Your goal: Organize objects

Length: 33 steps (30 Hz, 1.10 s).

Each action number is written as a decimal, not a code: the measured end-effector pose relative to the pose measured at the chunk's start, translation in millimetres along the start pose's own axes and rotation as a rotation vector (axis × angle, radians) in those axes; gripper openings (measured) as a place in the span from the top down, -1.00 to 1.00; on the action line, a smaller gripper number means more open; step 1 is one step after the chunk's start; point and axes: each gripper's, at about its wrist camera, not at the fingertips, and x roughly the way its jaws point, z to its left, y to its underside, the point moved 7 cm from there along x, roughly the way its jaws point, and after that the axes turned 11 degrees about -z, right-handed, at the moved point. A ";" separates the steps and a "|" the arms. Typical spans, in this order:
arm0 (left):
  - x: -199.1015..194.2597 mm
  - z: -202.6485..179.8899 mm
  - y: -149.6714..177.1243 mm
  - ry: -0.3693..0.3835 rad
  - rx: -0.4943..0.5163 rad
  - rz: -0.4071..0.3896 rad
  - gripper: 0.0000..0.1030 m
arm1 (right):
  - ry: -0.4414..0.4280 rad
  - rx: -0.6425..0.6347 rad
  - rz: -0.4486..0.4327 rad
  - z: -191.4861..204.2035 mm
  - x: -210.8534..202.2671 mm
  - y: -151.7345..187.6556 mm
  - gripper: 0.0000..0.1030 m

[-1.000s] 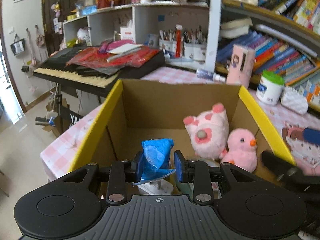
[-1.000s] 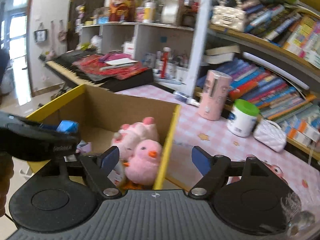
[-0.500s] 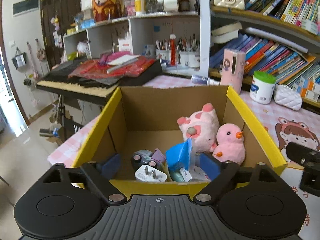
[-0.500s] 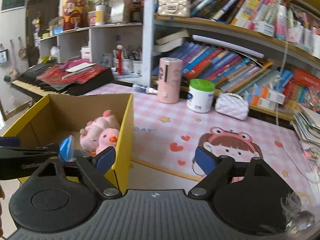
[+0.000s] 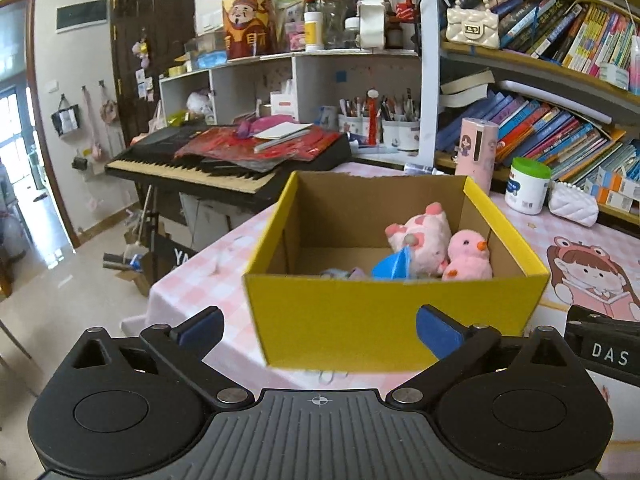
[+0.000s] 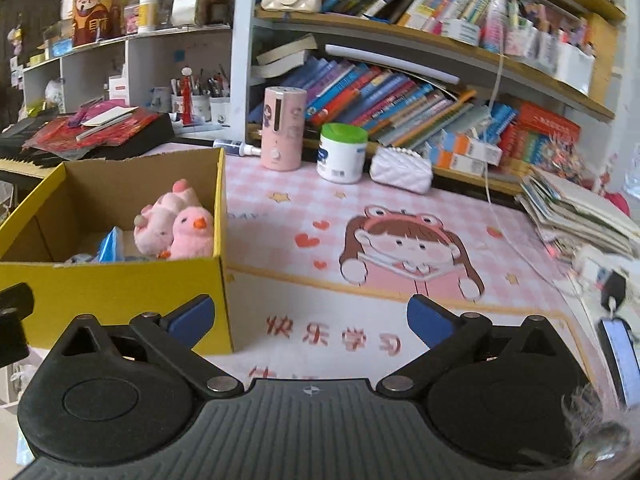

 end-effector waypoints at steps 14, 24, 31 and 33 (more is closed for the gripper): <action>-58.5 0.6 36.8 0.049 0.106 0.007 -1.00 | 0.155 -0.021 0.056 -9.5 -72.1 51.6 -1.00; -84.5 -17.1 46.6 0.098 0.169 -0.014 -1.00 | 0.192 0.038 0.073 -30.3 -109.1 72.2 -1.00; -86.4 -21.8 45.9 0.102 0.163 -0.012 -1.00 | 0.194 0.019 0.071 -29.9 -115.9 70.9 -1.00; -86.8 -24.3 44.9 0.107 0.155 -0.012 -1.00 | 0.191 0.008 0.066 -29.3 -117.1 69.0 -1.00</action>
